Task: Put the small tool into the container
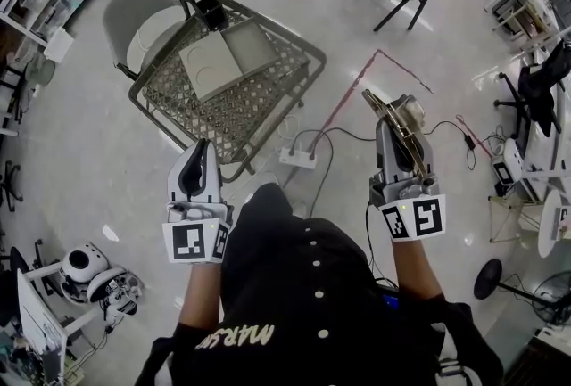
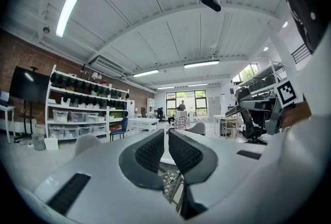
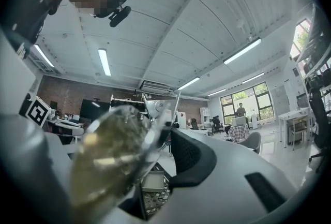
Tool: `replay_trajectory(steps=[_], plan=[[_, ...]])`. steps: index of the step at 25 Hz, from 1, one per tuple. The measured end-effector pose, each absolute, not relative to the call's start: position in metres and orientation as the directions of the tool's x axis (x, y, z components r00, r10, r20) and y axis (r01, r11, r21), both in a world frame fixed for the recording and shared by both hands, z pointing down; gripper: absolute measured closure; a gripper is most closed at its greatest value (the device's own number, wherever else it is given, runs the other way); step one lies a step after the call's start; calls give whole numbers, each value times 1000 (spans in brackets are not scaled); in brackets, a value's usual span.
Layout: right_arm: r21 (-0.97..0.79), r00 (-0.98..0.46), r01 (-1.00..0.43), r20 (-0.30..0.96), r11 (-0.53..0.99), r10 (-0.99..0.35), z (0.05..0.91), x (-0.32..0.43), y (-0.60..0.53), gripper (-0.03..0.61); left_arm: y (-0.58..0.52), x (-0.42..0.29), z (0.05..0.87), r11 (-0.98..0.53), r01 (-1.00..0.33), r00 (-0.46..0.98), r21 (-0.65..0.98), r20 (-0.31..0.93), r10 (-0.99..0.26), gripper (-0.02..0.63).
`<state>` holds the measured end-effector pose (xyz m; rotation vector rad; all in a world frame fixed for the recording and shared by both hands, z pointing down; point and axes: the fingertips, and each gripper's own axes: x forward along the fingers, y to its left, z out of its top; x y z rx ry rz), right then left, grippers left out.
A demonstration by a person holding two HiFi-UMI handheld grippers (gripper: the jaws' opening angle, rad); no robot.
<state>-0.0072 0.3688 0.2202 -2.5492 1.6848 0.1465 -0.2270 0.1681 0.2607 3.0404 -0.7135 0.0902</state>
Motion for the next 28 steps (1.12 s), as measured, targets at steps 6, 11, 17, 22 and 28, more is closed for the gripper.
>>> replay_trajectory(steps=[6, 11, 17, 22, 28], plan=[[-15, 376, -926, -118, -377, -919, 220, 17, 338, 476, 142, -207, 263, -889, -459, 887, 12, 67, -457, 568], [-14, 366, -930, -96, -367, -926, 225, 38, 298, 476, 108, -184, 270, -885, -464, 884, 28, 82, -461, 568], [-2, 360, -932, -111, -362, -926, 214, 66, 251, 476, 60, -150, 269, -888, -458, 887, 36, 77, -455, 568], [2, 364, -931, -109, -366, -925, 215, 84, 218, 476, 29, -128, 272, -895, -444, 895, 38, 77, -440, 568], [10, 364, -930, -90, -367, -927, 216, 97, 185, 476, -4, -114, 277, -896, -441, 896, 57, 81, -436, 568]])
